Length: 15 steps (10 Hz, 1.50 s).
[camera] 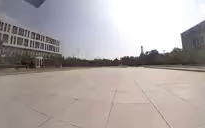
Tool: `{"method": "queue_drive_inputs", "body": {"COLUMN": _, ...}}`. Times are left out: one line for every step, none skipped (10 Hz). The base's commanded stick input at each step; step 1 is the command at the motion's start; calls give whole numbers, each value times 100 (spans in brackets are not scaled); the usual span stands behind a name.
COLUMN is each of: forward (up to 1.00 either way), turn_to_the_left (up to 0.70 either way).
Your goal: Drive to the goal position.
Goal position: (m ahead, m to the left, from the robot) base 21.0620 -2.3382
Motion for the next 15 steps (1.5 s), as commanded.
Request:
{"method": "queue_drive_inputs", "body": {"forward": 70, "turn_to_the_left": 0}}
{"method": "queue_drive_inputs", "body": {"forward": 70, "turn_to_the_left": 0}}
{"method": "queue_drive_inputs", "body": {"forward": 70, "turn_to_the_left": 0}}
{"method": "queue_drive_inputs", "body": {"forward": 70, "turn_to_the_left": 0}}
{"method": "queue_drive_inputs", "body": {"forward": 70, "turn_to_the_left": 0}}
{"method": "queue_drive_inputs", "body": {"forward": 70, "turn_to_the_left": 0}}
{"method": "queue_drive_inputs", "body": {"forward": 70, "turn_to_the_left": 0}}
{"method": "queue_drive_inputs", "body": {"forward": 70, "turn_to_the_left": 0}}
{"method": "queue_drive_inputs", "body": {"forward": 70, "turn_to_the_left": 0}}
{"method": "queue_drive_inputs", "body": {"forward": 70, "turn_to_the_left": 0}}
{"method": "queue_drive_inputs", "body": {"forward": 69, "turn_to_the_left": 0}}
{"method": "queue_drive_inputs", "body": {"forward": 69, "turn_to_the_left": 0}}
{"method": "queue_drive_inputs", "body": {"forward": 68, "turn_to_the_left": 0}}
{"method": "queue_drive_inputs", "body": {"forward": 67, "turn_to_the_left": 0}}
{"method": "queue_drive_inputs", "body": {"forward": 66, "turn_to_the_left": 0}}
